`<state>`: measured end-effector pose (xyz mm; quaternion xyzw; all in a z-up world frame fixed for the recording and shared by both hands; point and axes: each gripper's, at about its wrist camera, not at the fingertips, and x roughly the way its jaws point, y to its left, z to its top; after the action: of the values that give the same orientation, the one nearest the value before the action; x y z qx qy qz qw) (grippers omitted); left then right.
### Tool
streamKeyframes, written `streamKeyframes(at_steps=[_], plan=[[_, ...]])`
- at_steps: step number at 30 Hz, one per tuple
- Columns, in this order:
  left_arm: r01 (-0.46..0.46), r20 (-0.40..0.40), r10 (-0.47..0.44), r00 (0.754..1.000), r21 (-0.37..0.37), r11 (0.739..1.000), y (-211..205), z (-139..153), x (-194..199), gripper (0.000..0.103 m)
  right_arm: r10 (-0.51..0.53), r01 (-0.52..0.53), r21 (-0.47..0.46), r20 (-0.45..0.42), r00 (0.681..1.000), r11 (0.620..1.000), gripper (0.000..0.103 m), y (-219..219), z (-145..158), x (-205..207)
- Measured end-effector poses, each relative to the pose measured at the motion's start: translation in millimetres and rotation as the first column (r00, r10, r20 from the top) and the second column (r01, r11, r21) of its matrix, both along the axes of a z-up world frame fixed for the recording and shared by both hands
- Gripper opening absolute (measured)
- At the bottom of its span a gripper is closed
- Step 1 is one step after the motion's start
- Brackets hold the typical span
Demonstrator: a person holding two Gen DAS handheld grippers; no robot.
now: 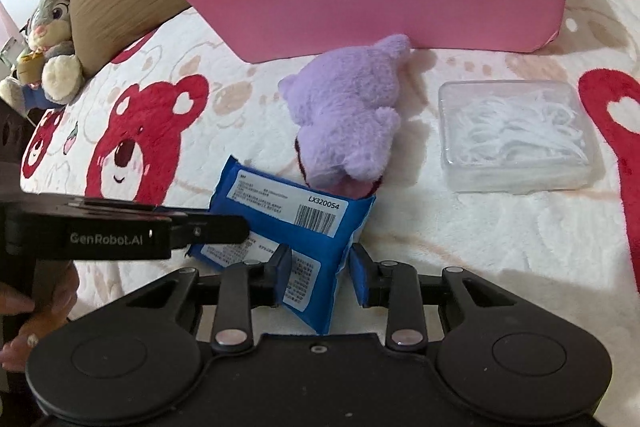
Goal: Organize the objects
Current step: 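Close the left tool on the blue wet-wipe pack edge, then lift the wet-wipe pack with the left tool and carry it into the pink box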
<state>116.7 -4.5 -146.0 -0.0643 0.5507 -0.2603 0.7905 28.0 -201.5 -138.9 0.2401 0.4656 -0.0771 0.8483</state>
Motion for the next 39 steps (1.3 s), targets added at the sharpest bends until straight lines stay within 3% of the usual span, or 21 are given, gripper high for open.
streamKeyframes(at_steps=[9, 16, 23, 30, 34, 39], plan=[[-0.004, 0.020, 0.003, 1.000, 0.035, 0.999, -6, 1, -3, 0.032, 0.019, -0.018, -0.042, 0.005, 1.000, 0.999, 0.036, 5, 1, 1], [0.006, 0.005, -0.006, 1.000, 0.006, 1.000, -6, 3, -12, 0.032, 0.074, -0.073, -0.119, 0.003, 0.997, 0.990, 0.036, 16, 6, 0], [0.054, -0.033, -0.055, 0.998, -0.017, 0.998, -5, 13, -30, 0.032, 0.077, -0.081, -0.101, -0.040, 0.996, 0.992, 0.039, 20, 19, -11], [0.101, -0.038, -0.104, 0.994, -0.068, 0.993, -4, 41, -49, 0.032, 0.055, -0.058, -0.114, -0.031, 0.998, 0.992, 0.039, 23, 49, -31], [0.105, 0.026, -0.103, 0.994, -0.089, 0.990, -2, 71, -58, 0.032, 0.063, -0.055, -0.166, 0.045, 0.997, 0.985, 0.039, 29, 79, -44], [0.111, 0.110, -0.101, 0.989, -0.095, 0.989, 1, 102, -67, 0.032, 0.068, -0.050, -0.213, 0.080, 0.995, 0.976, 0.039, 39, 103, -54]])
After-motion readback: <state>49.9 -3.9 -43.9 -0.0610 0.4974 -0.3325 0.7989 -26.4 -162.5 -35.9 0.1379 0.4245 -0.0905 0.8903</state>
